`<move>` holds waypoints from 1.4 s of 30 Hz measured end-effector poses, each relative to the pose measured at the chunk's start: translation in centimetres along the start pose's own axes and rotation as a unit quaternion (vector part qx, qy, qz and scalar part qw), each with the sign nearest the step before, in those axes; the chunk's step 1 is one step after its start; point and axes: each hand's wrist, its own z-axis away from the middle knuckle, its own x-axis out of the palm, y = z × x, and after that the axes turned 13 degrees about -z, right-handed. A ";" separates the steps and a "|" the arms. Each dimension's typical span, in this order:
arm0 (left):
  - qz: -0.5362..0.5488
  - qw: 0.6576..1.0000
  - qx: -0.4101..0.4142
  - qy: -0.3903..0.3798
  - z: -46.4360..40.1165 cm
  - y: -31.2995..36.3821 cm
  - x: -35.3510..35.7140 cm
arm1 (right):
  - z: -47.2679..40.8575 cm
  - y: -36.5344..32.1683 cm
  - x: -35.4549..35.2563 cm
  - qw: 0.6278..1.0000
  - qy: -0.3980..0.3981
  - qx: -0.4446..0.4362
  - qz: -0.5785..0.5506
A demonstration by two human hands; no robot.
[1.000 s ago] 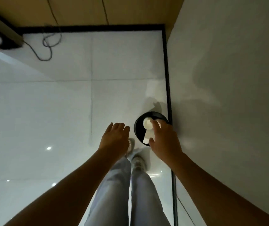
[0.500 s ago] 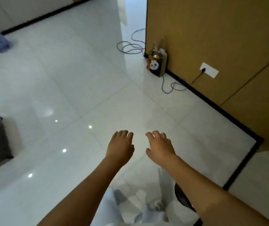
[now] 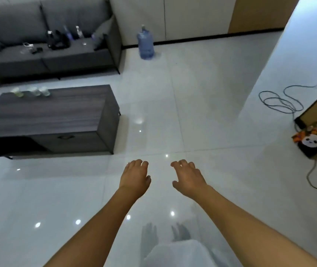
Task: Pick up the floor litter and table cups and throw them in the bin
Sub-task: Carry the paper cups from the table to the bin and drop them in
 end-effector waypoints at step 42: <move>0.100 0.978 -0.170 -0.064 -77.8 -37.8 -13.8 | -88.2 -20.9 -27.8 0.990 -0.094 -0.095 0.039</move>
